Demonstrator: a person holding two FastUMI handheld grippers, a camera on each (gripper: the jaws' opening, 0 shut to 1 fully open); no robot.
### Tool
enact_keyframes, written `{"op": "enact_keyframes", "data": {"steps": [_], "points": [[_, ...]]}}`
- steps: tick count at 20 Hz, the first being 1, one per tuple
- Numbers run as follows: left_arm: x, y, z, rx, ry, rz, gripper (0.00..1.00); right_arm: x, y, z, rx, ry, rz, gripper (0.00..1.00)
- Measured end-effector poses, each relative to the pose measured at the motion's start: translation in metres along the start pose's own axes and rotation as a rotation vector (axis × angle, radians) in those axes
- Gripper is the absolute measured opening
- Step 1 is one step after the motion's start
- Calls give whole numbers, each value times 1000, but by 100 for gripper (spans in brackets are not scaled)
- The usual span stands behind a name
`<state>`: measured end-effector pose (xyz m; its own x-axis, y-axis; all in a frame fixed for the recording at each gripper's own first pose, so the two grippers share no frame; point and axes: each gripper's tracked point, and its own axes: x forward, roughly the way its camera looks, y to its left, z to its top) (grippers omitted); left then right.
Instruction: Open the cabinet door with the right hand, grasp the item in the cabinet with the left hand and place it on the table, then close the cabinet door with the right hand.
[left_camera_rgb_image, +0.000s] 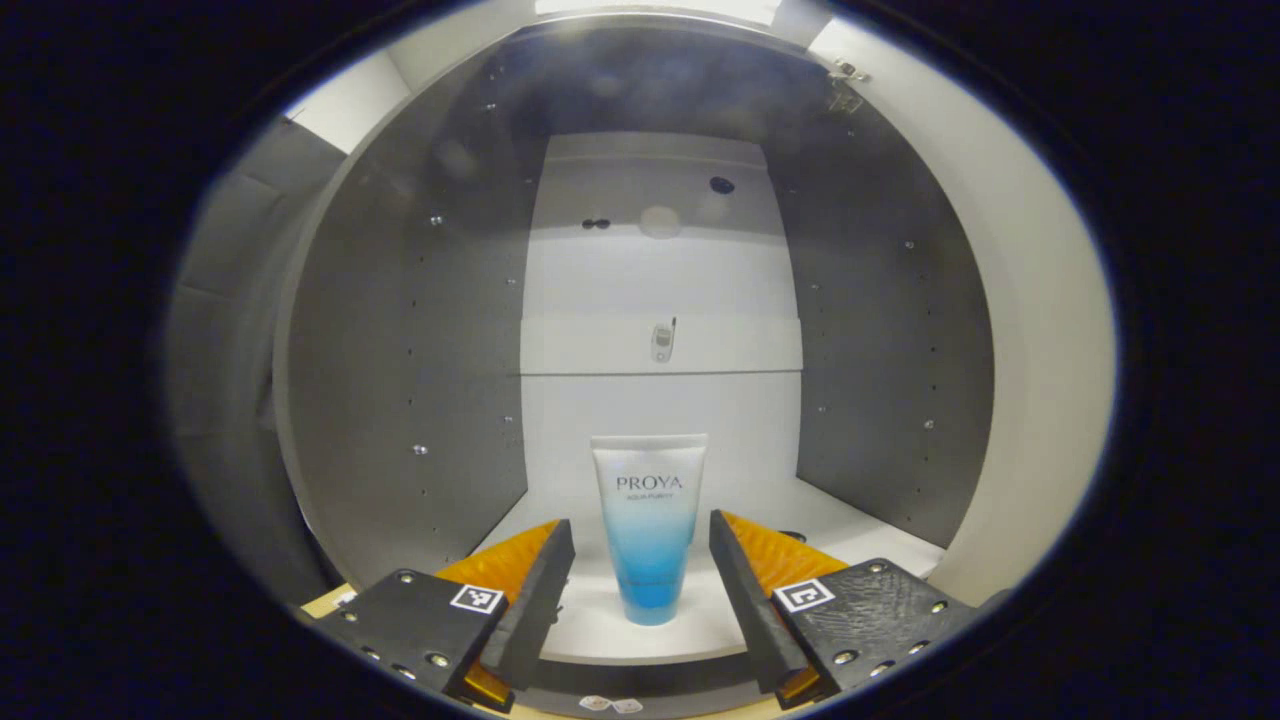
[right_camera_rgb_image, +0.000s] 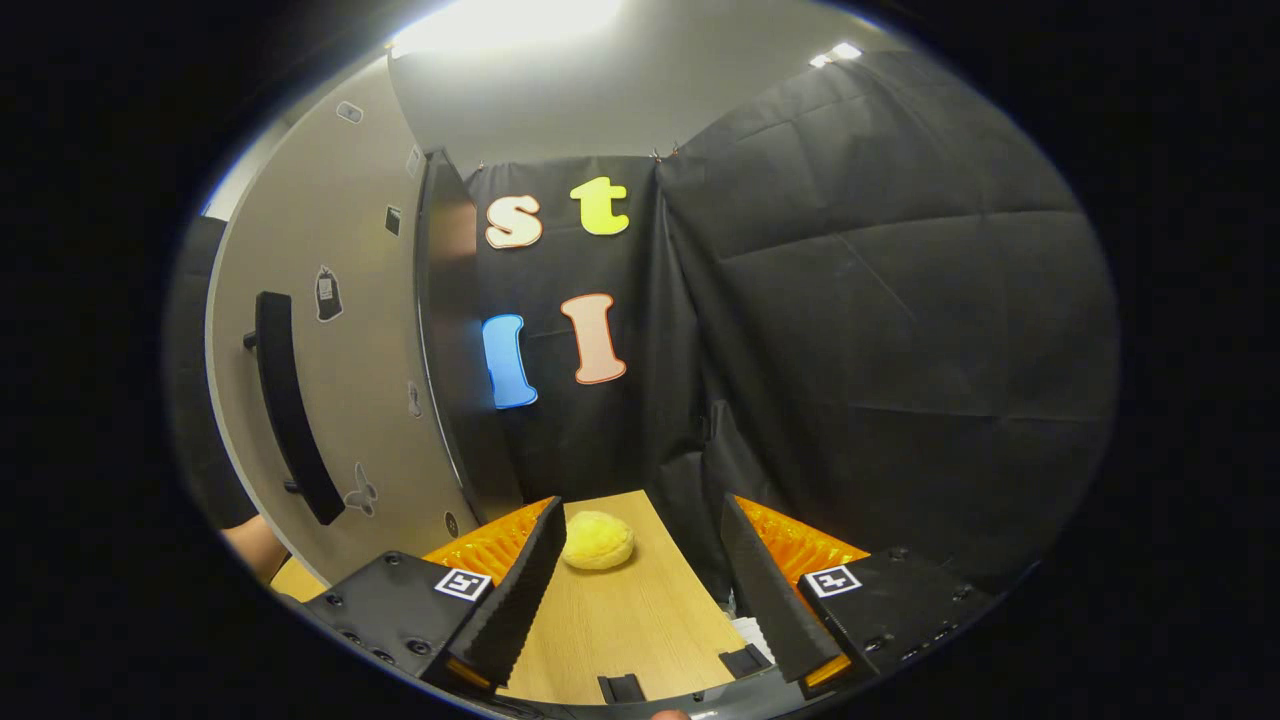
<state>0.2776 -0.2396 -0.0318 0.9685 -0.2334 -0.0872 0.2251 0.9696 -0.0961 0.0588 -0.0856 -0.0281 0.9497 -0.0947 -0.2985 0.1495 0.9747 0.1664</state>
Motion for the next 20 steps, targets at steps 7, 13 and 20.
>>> {"op": "enact_keyframes", "data": {"steps": [7, 13, 20], "points": [[-9, 4, 1, -26, -3, -1, 49, 8, 1, -3, -20, 1, 8, 98], [-47, 20, 9, -21, -25, -14, 50, 17, 13, 0, -50, -20, 41, 98], [-102, 39, 2, 20, -56, -20, 49, 27, 36, -3, -54, -20, 103, 98]]}}
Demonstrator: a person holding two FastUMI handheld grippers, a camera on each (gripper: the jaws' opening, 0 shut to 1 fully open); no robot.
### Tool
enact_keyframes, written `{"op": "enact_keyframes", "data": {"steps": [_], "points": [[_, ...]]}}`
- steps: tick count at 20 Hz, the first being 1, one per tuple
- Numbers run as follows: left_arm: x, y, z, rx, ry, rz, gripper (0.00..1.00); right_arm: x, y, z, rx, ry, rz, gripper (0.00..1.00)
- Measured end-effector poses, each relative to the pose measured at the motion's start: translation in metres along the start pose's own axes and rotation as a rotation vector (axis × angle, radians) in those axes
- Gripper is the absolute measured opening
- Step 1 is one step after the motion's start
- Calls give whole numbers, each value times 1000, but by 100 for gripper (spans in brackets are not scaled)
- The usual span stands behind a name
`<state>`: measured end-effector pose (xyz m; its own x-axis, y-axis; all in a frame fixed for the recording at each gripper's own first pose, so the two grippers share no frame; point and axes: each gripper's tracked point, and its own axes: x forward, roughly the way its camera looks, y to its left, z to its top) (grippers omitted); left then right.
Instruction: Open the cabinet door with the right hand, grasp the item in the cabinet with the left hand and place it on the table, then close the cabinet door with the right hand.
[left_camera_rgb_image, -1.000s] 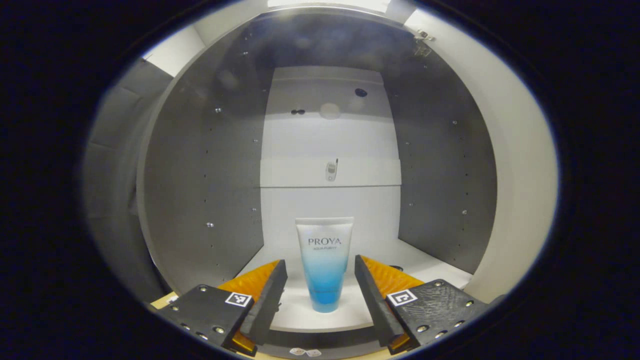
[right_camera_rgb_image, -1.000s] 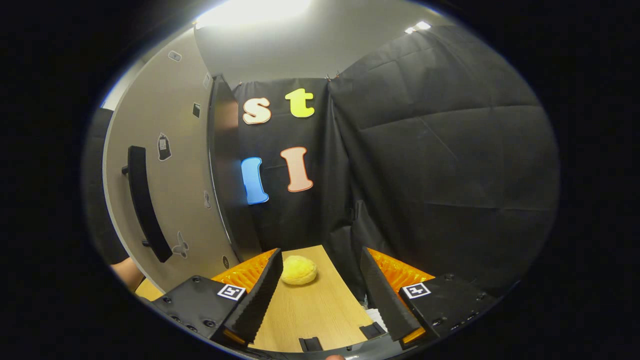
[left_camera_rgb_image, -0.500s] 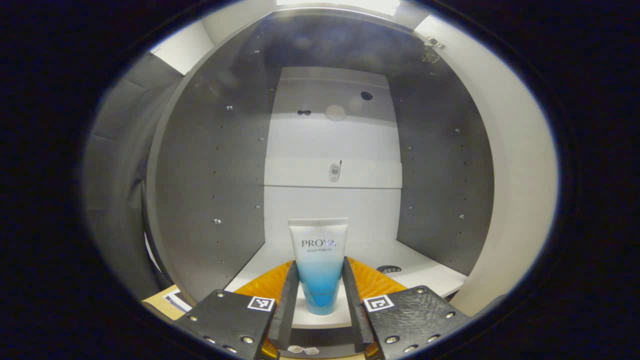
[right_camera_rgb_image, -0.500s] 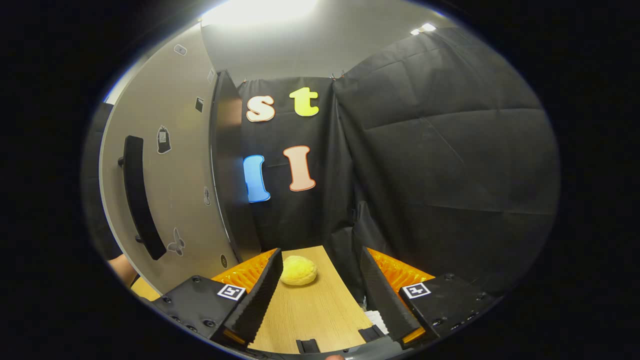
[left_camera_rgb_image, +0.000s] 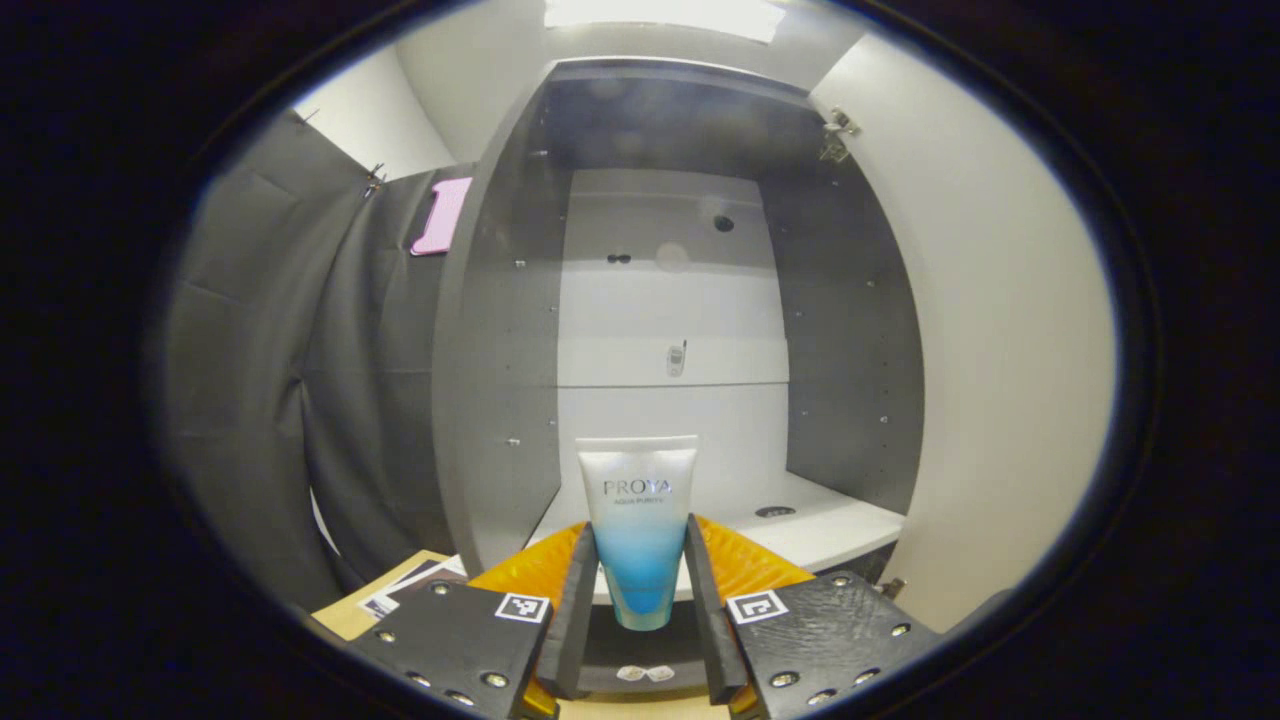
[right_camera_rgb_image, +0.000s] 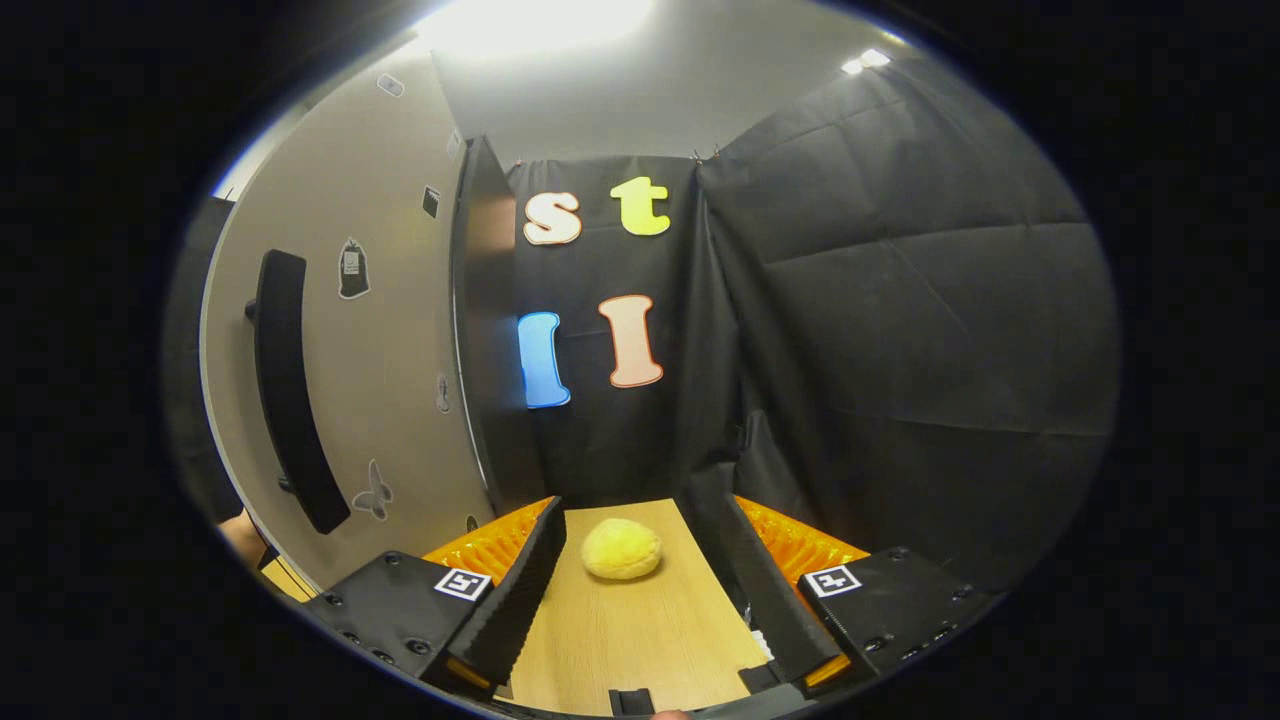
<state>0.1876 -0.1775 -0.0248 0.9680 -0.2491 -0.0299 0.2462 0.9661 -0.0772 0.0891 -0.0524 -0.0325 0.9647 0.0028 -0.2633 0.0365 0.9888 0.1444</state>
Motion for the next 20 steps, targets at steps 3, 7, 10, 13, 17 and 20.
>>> {"op": "enact_keyframes", "data": {"steps": [3, 7, 10, 13, 17, 20], "points": [[-24, 7, -12, -23, 12, 7, 49, 3, 4, -1, -6, 4, 12, 98], [-54, 12, -32, -31, 15, 3, 51, 4, 7, -2, -7, 9, 16, 98], [-67, 16, -46, -53, 25, 0, 51, 6, 8, -2, -5, 13, 15, 98], [-79, 22, -57, -86, 27, 8, 51, 8, 10, -3, -3, 22, 17, 98], [-93, 31, -78, -79, 31, 15, 51, 9, 13, -1, -3, 26, 23, 98], [-107, 31, -100, -79, 41, 14, 51, 10, 14, 0, -9, 28, 24, 98]]}}
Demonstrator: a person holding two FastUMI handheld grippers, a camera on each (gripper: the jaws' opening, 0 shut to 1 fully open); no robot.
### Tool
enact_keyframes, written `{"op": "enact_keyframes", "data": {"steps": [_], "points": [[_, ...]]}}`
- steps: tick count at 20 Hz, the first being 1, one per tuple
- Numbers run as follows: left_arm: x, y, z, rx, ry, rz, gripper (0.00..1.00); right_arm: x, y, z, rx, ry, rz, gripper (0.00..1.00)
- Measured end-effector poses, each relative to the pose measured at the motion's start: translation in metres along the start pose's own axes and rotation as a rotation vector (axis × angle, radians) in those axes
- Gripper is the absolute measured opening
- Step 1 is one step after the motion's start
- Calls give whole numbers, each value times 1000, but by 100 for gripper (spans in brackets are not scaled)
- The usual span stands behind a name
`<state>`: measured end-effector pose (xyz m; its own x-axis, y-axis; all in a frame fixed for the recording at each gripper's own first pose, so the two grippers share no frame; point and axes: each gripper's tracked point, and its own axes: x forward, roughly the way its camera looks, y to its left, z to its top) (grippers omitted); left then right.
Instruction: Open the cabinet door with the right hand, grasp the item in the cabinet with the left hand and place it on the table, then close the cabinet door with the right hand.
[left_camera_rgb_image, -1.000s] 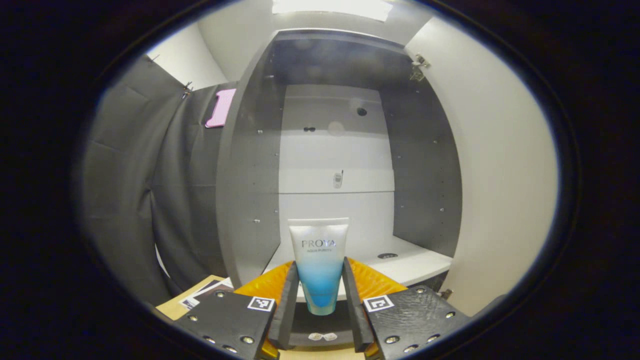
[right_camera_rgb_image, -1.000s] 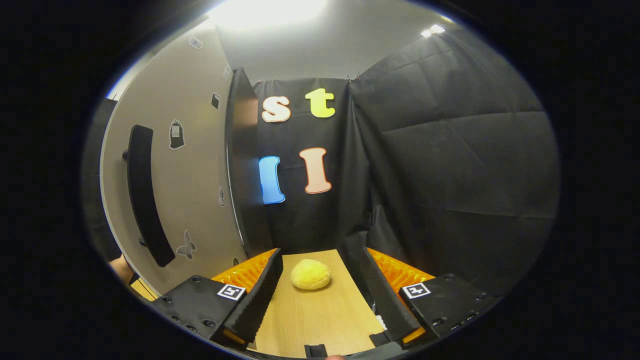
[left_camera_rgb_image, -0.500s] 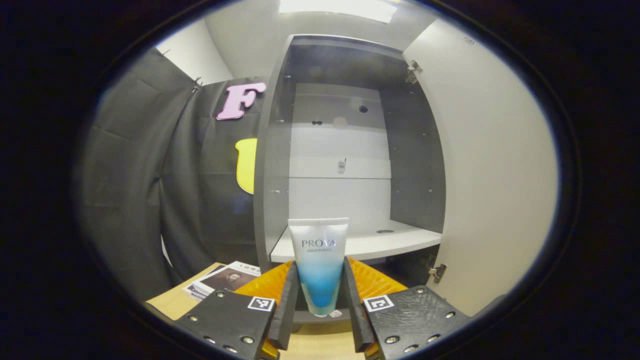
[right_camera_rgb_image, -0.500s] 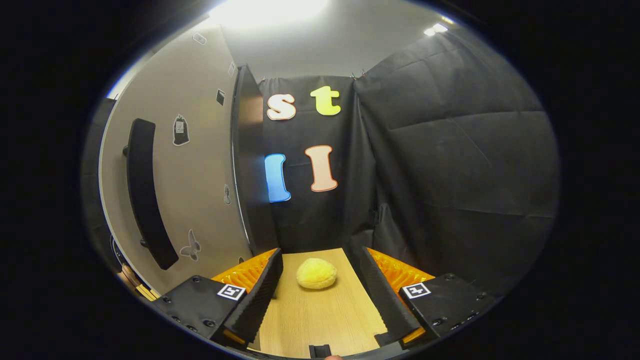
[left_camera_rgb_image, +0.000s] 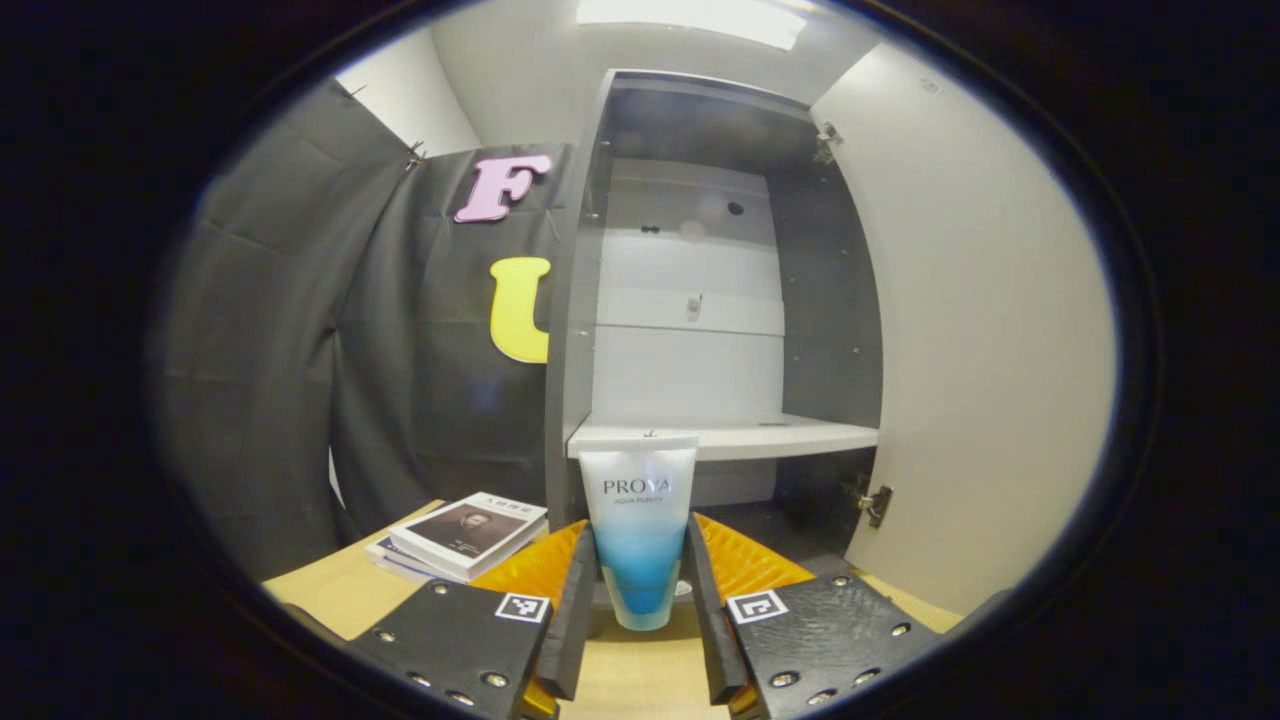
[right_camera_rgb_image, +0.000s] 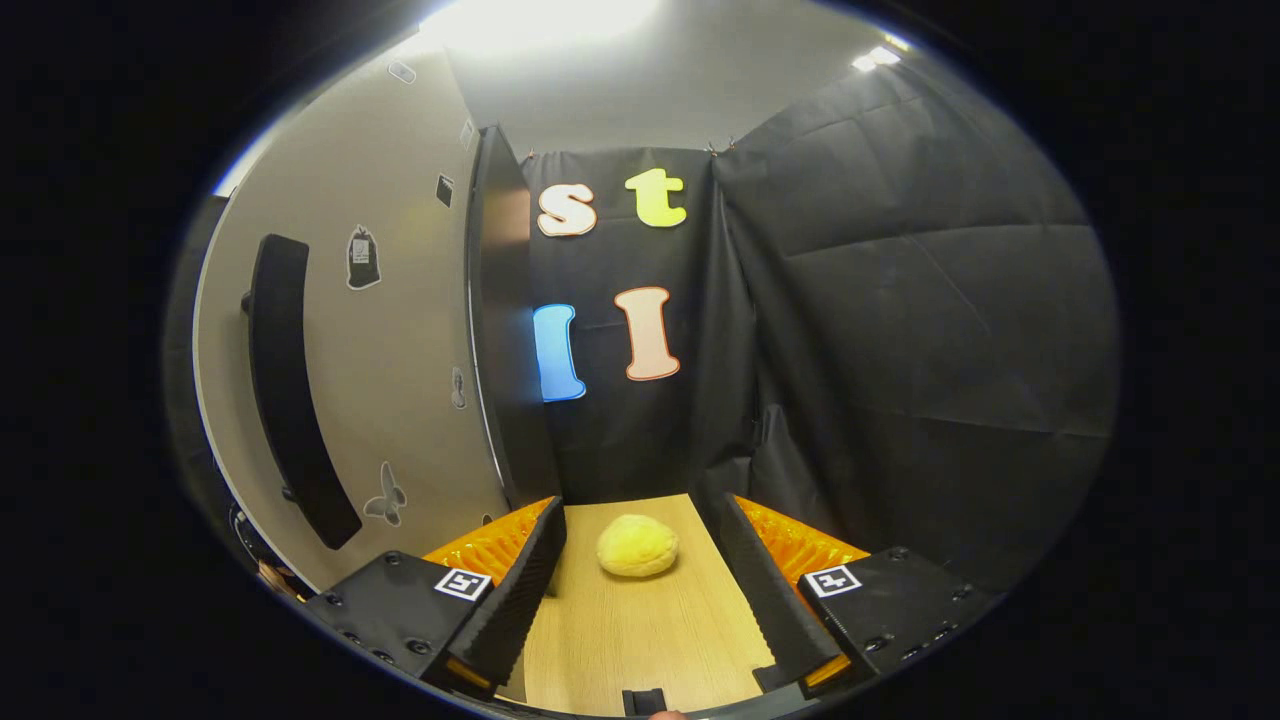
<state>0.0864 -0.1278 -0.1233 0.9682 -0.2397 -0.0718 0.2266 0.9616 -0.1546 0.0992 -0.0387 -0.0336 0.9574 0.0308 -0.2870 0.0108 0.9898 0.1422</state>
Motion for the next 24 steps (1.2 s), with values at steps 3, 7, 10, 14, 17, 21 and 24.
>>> {"op": "enact_keyframes", "data": {"steps": [3, 7, 10, 14, 17, 21, 24], "points": [[-14, 5, -24, -17, 24, 21, 51, 2, 2, -2, 6, 12, 2, 98], [-30, 14, -62, -14, 87, 40, 50, 4, 3, -5, -5, 27, -2, 98], [-41, 21, -84, -9, 117, 53, 51, 5, 5, -5, -14, 39, -4, 98], [-61, 21, -121, -2, 146, 53, 50, 6, 13, -2, -31, 40, -4, 98], [-71, 22, -147, -11, 182, 50, 50, 5, 15, -2, -26, 59, -4, 98], [-73, 28, -167, -12, 224, 51, 50, 1, 16, -1, -12, 70, -12, 98], [-81, 32, -179, 2, 235, 57, 51, -1, 17, 0, -8, 75, -17, 98]]}}
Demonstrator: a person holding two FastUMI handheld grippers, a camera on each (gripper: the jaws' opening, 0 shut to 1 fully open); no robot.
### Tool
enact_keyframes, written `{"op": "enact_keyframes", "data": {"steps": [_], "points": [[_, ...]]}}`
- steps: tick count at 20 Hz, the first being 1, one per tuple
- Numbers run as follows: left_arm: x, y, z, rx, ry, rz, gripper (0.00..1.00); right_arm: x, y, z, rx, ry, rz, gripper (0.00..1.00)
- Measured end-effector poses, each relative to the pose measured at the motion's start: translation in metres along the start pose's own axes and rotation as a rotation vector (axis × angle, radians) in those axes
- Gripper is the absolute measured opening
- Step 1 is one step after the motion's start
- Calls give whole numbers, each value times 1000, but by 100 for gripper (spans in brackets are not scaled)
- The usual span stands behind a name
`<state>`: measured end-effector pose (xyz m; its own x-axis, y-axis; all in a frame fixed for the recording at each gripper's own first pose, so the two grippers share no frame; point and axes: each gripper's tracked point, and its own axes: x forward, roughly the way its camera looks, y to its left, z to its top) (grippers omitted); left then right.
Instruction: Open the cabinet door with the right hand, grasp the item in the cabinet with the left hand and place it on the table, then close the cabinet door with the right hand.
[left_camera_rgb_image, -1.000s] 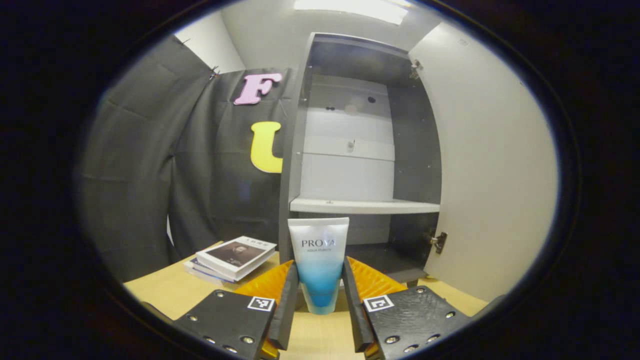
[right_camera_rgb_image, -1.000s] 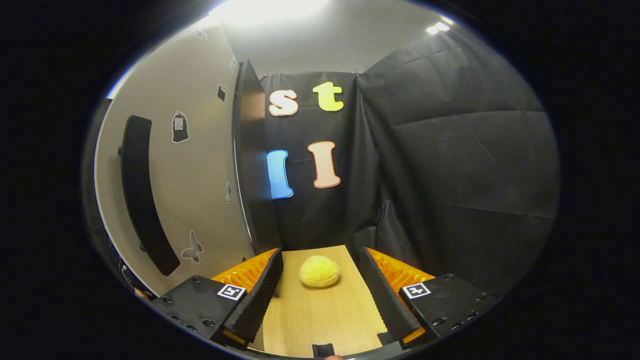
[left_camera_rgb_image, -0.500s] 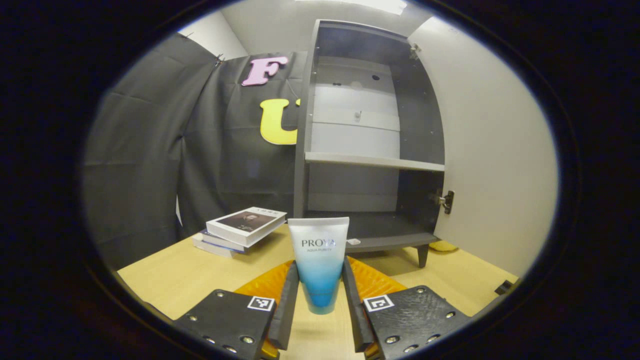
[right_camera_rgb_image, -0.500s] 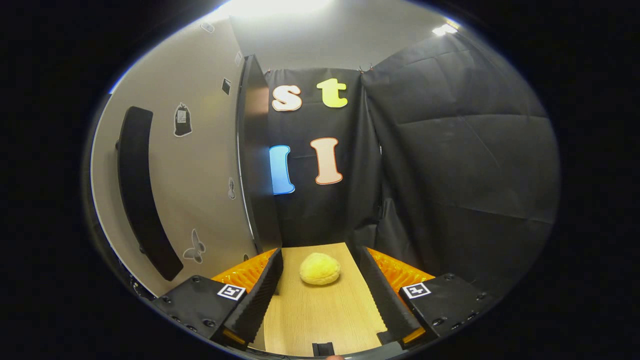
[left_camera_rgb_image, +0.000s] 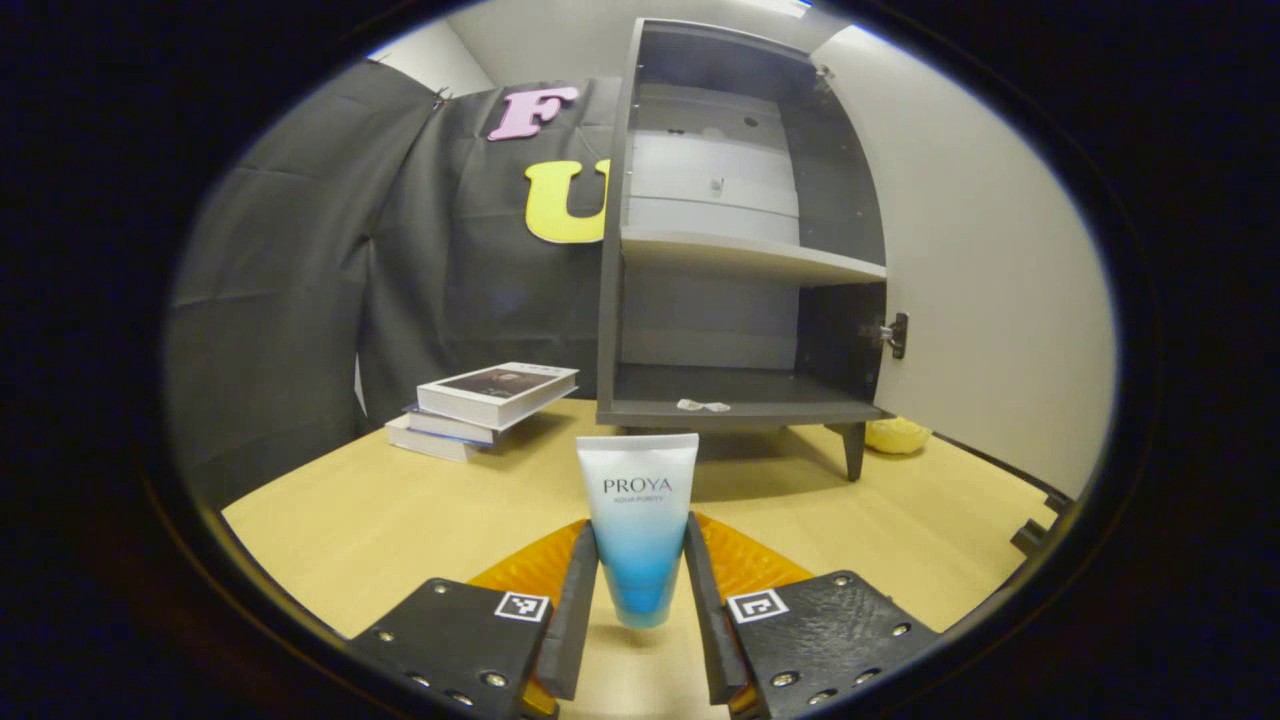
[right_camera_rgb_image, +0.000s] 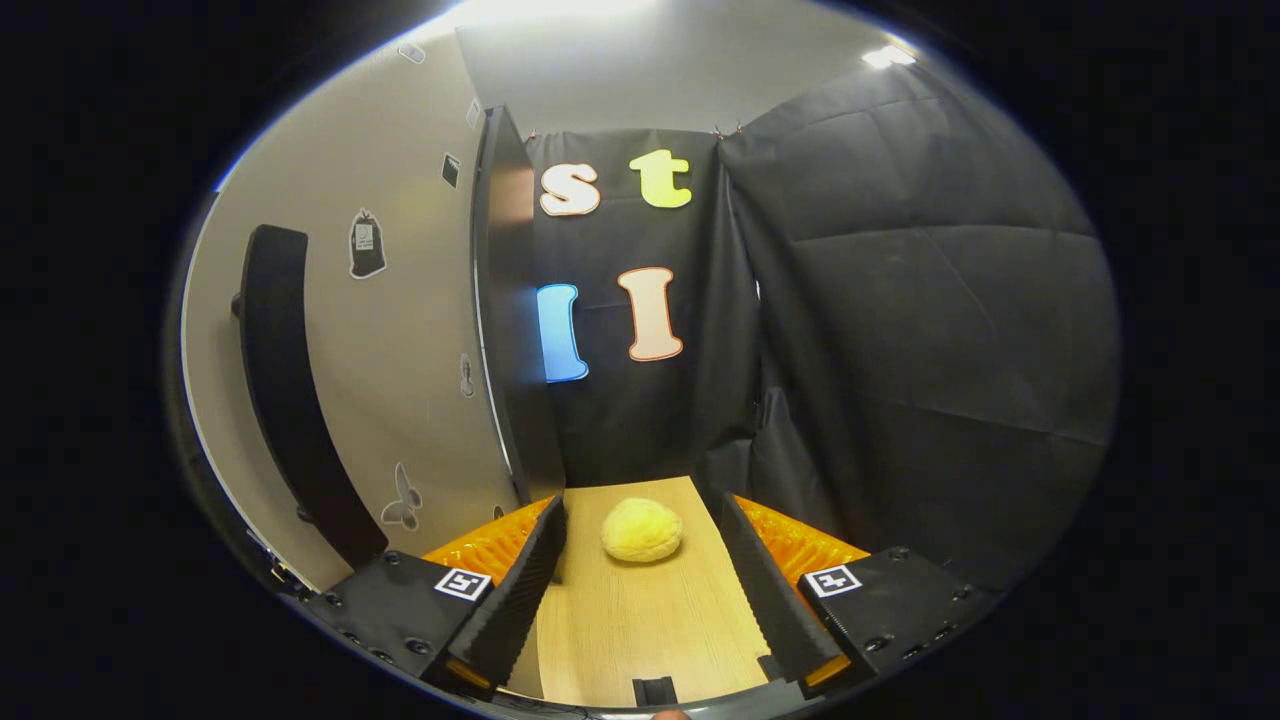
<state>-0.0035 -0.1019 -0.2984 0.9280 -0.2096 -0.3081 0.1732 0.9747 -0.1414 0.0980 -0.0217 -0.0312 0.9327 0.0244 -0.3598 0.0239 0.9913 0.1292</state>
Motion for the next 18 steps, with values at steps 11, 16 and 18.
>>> {"op": "enact_keyframes", "data": {"steps": [11, 16, 18], "points": [[-4, 12, -45, 20, 74, 50, 50, 3, 12, -9, -26, 35, 17, 98], [-13, 12, -49, 29, 76, 61, 51, 5, 14, -11, -27, 40, 25, 98], [-15, 12, -50, 22, 84, 71, 49, 6, 14, -11, -29, 35, 26, 98]]}}
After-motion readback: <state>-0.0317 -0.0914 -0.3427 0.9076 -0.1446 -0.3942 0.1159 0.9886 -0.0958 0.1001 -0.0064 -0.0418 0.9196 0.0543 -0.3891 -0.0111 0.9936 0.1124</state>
